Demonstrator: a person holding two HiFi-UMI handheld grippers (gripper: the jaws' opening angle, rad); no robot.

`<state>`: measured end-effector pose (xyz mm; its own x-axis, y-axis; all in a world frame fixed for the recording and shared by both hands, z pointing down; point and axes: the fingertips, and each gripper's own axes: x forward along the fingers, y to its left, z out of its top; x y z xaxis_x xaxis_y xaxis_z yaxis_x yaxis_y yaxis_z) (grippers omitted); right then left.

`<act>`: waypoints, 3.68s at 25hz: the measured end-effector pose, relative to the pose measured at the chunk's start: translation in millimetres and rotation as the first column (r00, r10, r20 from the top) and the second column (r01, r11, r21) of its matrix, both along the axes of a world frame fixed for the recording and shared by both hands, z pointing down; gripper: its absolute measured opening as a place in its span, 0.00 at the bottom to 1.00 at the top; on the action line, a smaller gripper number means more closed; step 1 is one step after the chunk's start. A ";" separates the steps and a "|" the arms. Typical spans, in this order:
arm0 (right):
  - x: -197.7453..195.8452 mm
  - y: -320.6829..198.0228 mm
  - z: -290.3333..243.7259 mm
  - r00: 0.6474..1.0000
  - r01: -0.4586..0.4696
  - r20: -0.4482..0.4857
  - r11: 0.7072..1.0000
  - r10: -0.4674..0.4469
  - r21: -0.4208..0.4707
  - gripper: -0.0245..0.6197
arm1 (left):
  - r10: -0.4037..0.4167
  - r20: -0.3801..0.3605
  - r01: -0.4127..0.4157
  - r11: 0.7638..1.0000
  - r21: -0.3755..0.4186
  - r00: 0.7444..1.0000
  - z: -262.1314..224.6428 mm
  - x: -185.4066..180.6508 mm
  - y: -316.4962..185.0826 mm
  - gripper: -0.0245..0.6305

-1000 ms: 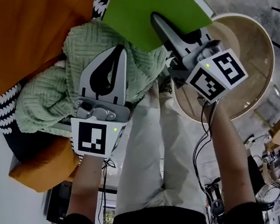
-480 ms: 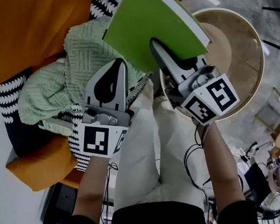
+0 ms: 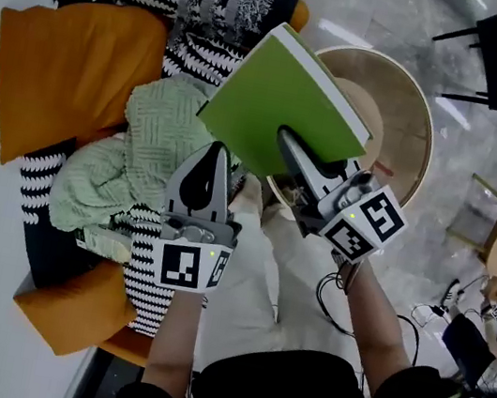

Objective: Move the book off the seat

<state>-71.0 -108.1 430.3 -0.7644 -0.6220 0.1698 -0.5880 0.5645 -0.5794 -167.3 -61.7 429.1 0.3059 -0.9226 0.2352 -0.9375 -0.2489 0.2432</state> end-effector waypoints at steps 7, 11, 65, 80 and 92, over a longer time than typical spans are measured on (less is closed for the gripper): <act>46.6 22.2 -87.7 0.997 -0.059 0.056 0.993 0.053 0.106 0.25 | 0.014 0.006 -0.014 0.996 0.091 1.000 -74.8 27.8 13.4 0.05; 69.3 35.1 -133.4 0.992 -0.101 0.086 0.984 0.089 0.145 0.25 | 0.035 0.018 -0.037 0.991 0.130 0.999 -115.6 44.6 22.5 0.05; 243.4 181.0 -414.8 0.821 -0.554 0.170 0.688 0.545 0.468 0.25 | 0.633 0.062 -0.578 0.656 0.485 0.771 -405.3 244.9 100.7 0.05; 245.6 209.5 -389.7 0.791 -0.599 0.159 0.694 0.591 0.400 0.25 | 0.647 0.061 -0.604 0.669 0.433 0.760 -384.4 231.4 129.5 0.05; 320.0 230.5 -365.9 0.855 -0.514 0.137 0.781 0.500 0.355 0.25 | 0.569 0.080 -0.551 0.739 0.387 0.819 -364.7 308.2 165.0 0.05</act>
